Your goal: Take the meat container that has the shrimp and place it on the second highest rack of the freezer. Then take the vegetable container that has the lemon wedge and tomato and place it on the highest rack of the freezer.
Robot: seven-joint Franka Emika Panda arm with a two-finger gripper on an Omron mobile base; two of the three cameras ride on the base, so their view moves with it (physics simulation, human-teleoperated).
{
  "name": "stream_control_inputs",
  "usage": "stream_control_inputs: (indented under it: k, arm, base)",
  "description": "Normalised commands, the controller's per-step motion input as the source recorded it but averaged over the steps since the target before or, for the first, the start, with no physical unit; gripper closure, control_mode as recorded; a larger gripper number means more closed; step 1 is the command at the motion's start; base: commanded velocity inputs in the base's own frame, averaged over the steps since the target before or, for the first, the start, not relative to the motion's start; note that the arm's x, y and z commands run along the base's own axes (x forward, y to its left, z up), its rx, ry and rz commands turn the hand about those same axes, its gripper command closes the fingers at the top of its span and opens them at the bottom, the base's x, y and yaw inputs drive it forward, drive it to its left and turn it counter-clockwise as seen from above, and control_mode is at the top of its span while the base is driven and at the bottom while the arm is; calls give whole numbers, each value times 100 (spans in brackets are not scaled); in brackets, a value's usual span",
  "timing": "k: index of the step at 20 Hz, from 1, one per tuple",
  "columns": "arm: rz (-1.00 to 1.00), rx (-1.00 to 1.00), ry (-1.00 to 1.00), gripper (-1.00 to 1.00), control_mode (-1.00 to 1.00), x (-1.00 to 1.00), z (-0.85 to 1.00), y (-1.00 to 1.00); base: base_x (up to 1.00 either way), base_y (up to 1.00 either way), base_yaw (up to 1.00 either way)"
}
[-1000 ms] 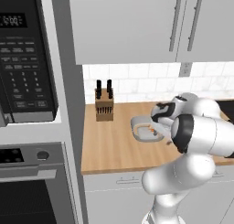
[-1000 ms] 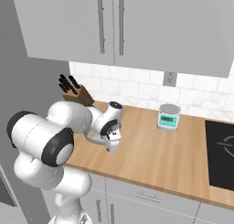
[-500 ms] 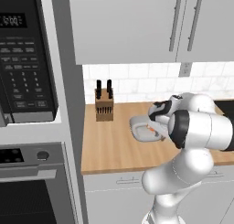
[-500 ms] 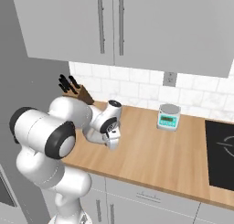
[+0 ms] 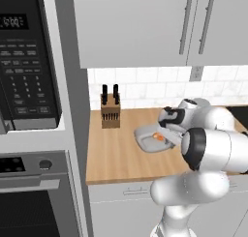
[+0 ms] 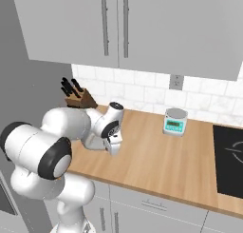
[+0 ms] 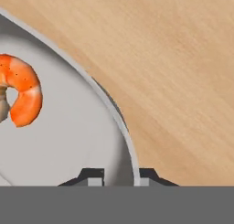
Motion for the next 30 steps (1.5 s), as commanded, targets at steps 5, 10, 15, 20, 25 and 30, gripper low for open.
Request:
stream_control_inputs:
  k: [5,10,15,20,25,30]
  arm:
    - [-3,-1,-11,100,-100,-73,44,38]
    - [-11,0,-9,100,-100,-64,64,32]
    - [-18,0,-15,100,-100,-79,70,12]
    - [-18,1,-19,100,-100,-94,82,20]
    - [0,0,0,100,100,0,0,0]
    - [0,0,0,100,100,0,0,0]
  base:
    - [0,0,0]
    - [0,0,0]
    - [0,0,0]
    - [0,0,0]
    - [-100,43,-8]
    - [-100,96,3]
